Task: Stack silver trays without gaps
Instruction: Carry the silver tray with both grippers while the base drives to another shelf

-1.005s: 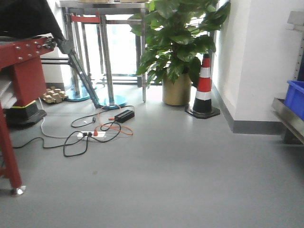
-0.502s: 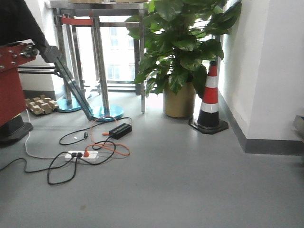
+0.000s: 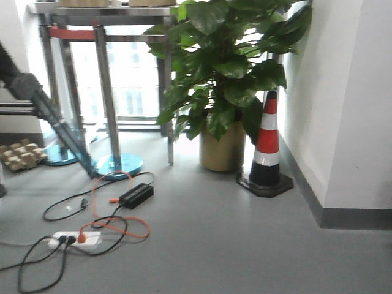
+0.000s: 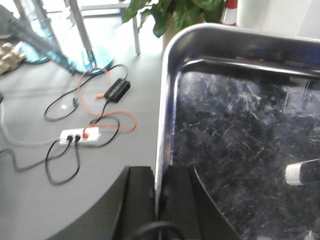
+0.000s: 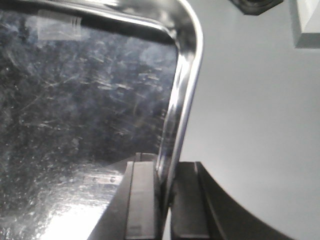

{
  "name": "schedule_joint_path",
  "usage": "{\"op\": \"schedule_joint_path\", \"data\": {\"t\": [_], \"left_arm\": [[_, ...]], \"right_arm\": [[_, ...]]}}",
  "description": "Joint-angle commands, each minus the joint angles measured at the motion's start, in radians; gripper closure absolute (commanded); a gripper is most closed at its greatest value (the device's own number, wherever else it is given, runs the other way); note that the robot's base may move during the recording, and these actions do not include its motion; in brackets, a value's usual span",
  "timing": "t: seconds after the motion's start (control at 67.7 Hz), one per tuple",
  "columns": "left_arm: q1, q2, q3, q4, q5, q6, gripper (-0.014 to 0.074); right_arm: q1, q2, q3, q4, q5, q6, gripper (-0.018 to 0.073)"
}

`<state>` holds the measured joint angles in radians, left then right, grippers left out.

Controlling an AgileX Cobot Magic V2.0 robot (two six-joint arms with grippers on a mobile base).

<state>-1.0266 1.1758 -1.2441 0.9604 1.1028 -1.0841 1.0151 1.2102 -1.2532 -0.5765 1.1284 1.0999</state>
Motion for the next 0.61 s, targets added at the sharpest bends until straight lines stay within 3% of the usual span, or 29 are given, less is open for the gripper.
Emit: {"op": "schedule_joint_path", "data": {"t": [0.0, 0.591], "left_arm": [[-0.007, -0.002, -0.003, 0.038, -0.048, -0.006, 0.0613], [-0.007, -0.002, -0.003, 0.038, -0.048, -0.006, 0.0613]], "right_arm": [[0.007, -0.006, -0.004, -0.001, -0.064, -0.007, 0.0565], [0.007, -0.006, -0.004, -0.001, -0.066, -0.007, 0.0565]]}}
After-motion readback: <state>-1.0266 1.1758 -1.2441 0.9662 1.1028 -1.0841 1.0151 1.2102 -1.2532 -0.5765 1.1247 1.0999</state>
